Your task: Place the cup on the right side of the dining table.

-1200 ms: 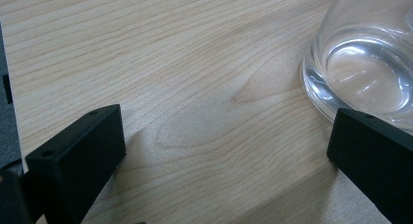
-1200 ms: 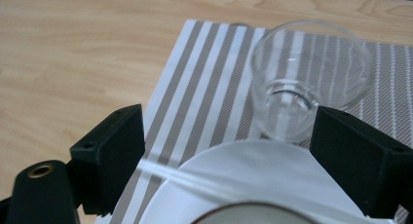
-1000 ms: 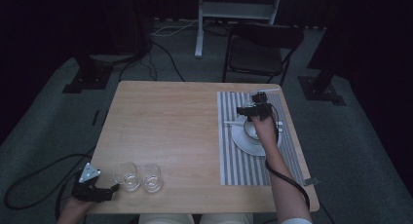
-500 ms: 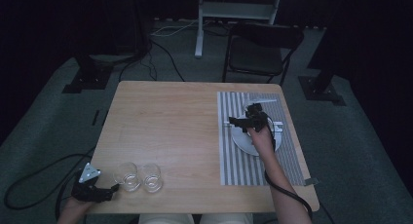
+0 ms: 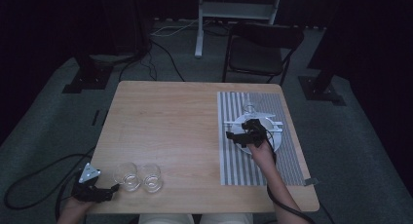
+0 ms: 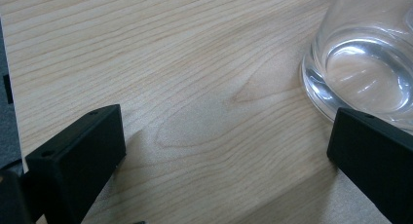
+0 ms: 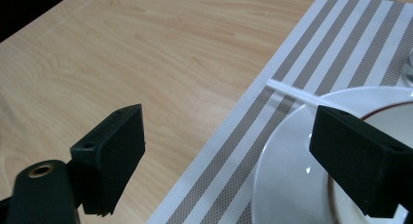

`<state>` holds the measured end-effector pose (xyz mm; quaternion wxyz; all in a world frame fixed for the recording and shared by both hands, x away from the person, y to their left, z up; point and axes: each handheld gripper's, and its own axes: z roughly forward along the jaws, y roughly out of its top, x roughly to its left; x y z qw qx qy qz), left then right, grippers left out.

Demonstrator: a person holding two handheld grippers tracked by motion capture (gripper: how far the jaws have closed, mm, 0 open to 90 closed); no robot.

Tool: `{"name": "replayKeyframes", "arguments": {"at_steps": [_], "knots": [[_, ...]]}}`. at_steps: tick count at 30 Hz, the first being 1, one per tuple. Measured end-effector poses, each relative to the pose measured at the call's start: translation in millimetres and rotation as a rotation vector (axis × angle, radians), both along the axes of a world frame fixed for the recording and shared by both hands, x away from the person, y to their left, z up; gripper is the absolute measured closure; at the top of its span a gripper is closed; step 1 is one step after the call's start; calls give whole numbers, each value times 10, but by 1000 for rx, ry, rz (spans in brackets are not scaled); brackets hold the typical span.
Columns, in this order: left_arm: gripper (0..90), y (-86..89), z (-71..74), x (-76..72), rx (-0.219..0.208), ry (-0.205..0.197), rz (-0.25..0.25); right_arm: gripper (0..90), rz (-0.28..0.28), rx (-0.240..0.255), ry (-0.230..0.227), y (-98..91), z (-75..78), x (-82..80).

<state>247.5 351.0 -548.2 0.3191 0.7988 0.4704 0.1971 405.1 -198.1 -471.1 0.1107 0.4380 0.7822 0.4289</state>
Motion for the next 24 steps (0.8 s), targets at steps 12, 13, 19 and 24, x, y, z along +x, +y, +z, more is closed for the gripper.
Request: {"name": "replayKeyframes", "arguments": {"at_steps": [12, 13, 19, 24], "knots": [[8, 0, 0, 0, 0, 0, 0, 125, 30, -16, -5, -70, -163, -294], [7, 0, 0, 0, 0, 0, 0, 125, 30, -17, -4, -82, -172, -307], [7, 0, 0, 0, 0, 0, 0, 125, 16, -14, -10, -170, -242, -420], [8, 0, -1, -1, -1, -1, 1, 125, 8, -20, -8, -238, -293, -509]]}}
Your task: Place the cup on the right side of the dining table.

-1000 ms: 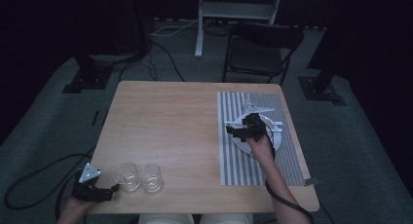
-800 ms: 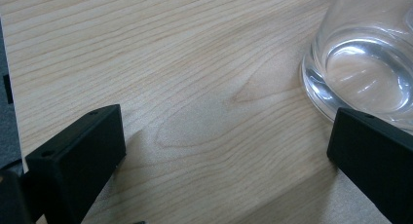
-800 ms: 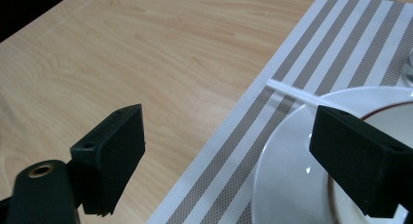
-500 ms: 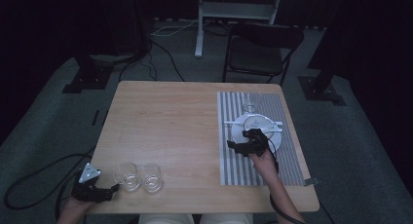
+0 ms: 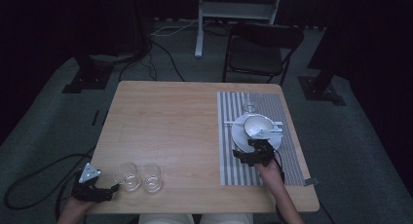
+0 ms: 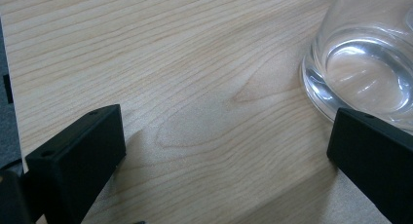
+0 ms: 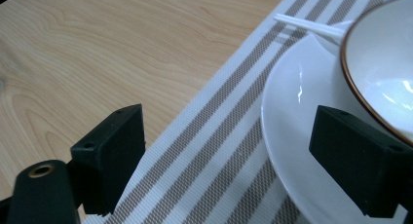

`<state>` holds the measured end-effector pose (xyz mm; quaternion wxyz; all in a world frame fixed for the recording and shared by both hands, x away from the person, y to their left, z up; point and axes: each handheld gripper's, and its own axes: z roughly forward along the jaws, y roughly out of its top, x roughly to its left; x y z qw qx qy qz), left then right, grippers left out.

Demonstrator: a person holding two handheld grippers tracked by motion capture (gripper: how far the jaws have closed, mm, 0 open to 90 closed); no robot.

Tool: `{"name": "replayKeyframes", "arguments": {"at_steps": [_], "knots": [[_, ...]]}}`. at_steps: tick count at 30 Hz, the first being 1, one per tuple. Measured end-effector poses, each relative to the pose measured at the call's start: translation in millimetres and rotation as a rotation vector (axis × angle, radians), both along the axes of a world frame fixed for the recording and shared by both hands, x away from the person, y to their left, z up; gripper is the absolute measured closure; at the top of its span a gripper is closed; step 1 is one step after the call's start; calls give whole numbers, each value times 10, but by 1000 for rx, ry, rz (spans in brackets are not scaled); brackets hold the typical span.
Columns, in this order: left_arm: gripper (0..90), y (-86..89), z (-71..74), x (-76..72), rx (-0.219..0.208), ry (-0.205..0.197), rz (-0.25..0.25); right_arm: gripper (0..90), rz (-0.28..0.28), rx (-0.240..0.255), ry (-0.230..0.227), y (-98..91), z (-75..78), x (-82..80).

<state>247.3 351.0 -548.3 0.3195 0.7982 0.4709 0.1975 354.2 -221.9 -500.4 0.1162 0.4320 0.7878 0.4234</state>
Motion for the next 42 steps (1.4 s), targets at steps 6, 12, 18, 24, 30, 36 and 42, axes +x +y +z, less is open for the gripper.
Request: {"name": "replayKeyframes", "arguments": {"at_steps": [6, 12, 18, 24, 30, 36, 42], "knots": [[8, -1, 0, 0, 0, 0, 0, 125, -13, 1, -11, -116, -89, -122], [8, -1, 0, 0, -1, 0, 1, 125, -23, -1, 2, -237, -193, -201], [8, 0, 0, 0, 0, 0, 0, 125, -48, -12, -10, -317, -247, -269], [8, 0, 0, -1, 1, 0, 1, 125, -60, -35, -6, -379, -319, -349], [8, -1, 0, 1, -1, 0, 1, 125, -108, -37, -15, -529, -372, -429], [8, -1, 0, 1, 0, 0, 1, 125, -165, -52, -36, -681, -380, -498], [8, -1, 0, 1, 0, 0, 1, 124, -210, -42, -34, -835, -413, -566]]}}
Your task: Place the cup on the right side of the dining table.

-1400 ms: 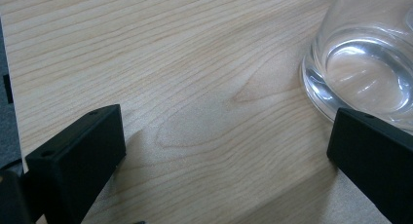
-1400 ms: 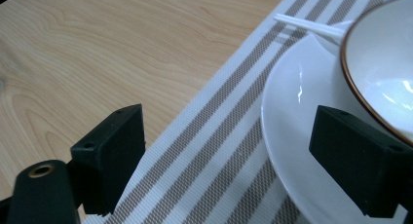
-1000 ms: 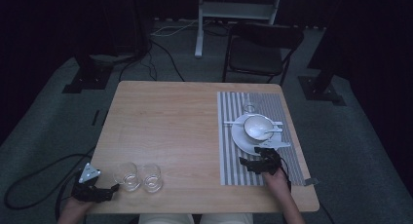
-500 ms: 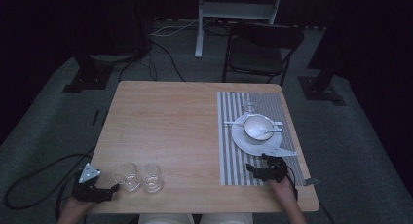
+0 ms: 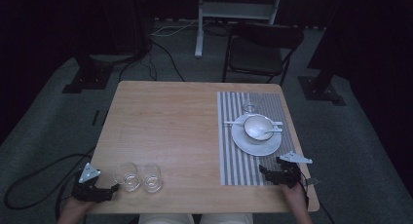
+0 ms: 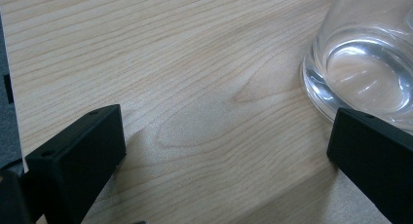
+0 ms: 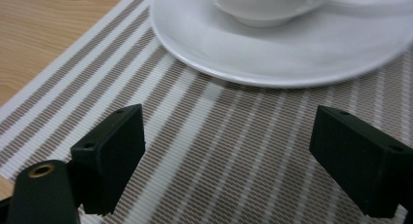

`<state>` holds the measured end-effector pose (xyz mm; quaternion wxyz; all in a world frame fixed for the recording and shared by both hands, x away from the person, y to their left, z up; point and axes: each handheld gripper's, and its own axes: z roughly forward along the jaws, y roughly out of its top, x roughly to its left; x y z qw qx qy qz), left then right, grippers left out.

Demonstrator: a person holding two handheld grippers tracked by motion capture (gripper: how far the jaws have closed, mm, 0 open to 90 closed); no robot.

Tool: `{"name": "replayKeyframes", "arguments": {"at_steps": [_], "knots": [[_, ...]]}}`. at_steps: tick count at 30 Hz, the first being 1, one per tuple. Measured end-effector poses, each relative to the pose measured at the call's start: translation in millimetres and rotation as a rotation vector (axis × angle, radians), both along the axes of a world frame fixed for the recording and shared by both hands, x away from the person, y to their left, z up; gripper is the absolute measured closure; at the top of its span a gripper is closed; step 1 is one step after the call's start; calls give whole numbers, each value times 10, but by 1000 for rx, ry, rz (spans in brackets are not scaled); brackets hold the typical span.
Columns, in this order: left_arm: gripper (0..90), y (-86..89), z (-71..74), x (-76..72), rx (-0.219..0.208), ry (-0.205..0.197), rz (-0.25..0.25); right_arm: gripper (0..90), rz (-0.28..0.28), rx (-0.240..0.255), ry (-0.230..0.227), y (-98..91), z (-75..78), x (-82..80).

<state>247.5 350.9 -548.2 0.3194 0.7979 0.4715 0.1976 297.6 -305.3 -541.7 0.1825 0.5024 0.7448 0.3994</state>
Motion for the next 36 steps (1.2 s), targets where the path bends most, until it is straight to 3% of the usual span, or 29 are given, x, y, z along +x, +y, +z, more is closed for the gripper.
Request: {"name": "replayKeyframes", "arguments": {"at_steps": [9, 12, 16, 25, 30, 36], "knots": [[8, 0, 0, 1, 0, 0, 0, 124, -63, 18, -11, -212, 1, -132], [7, 0, 0, 1, 0, 0, 0, 124, -86, -17, -22, -296, 28, -176], [8, 0, 0, 2, -1, -1, 0, 124, -125, 14, -33, -428, 37, -238], [7, -1, 0, 3, -1, 0, 0, 125, -175, 6, -20, -560, -20, -329], [8, 0, 0, 2, 0, 0, 0, 124, -223, 4, -23, -616, -39, -388], [8, 1, 0, 2, 0, 0, -1, 124, -344, 5, -11, -741, -77, -492]]}}
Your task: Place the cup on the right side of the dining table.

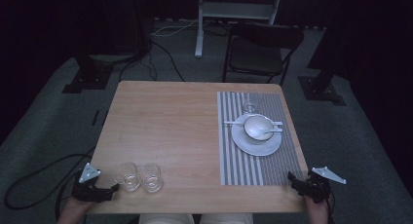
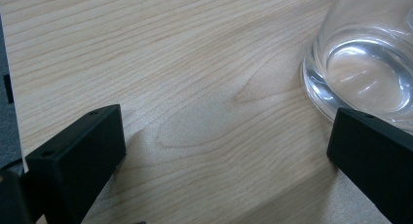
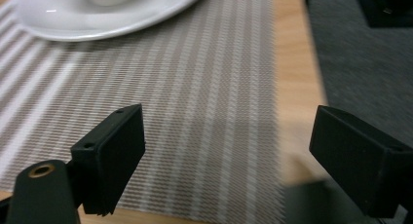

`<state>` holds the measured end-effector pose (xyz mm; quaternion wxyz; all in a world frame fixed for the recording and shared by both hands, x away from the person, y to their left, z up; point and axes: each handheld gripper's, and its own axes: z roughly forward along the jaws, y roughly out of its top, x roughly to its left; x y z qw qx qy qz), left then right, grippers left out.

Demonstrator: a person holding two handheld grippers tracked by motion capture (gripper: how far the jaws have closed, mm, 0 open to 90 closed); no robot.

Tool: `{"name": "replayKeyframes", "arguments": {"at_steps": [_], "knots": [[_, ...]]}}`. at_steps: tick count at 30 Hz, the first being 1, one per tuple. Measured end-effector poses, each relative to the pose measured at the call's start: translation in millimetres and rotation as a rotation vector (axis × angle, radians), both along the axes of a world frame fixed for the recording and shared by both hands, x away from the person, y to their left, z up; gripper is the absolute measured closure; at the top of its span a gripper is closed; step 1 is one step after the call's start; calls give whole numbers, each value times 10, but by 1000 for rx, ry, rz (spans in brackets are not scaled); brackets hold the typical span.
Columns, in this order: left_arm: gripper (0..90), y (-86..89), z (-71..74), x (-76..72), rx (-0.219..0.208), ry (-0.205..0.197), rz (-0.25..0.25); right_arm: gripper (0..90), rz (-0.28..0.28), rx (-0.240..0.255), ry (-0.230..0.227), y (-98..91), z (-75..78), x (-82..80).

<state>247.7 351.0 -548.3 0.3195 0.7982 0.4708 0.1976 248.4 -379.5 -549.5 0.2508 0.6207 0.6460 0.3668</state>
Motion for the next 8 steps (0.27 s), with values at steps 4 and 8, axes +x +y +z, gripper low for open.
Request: {"name": "replayKeyframes", "arguments": {"at_steps": [4, 8], "knots": [[8, 0, 0, 0, 0, 0, 0, 125, -63, 20, 10, -62, -19, -46], [8, 0, 0, -2, 0, 0, 1, 125, -128, 33, 34, -95, 3, -64]]}}
